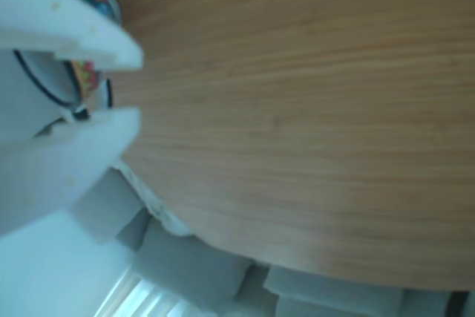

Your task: Grasp a red cap and put it in the cup.

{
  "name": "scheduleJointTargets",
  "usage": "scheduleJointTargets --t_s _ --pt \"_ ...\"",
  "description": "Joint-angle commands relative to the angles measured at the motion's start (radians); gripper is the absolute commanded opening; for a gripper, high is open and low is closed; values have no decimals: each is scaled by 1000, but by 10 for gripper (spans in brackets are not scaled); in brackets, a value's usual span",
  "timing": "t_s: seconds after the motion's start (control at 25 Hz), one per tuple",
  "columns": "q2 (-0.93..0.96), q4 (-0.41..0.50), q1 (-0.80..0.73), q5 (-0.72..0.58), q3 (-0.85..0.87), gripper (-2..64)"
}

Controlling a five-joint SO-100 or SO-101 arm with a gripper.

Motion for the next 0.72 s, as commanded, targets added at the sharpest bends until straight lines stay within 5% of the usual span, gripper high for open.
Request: scheduleJointTargets --t_s 0.0,0.44,0.68 --pt "18 -66 2 6 49 18" --pt "29 -264 2 9 232 16" --pt "43 -290 0 11 273 16"
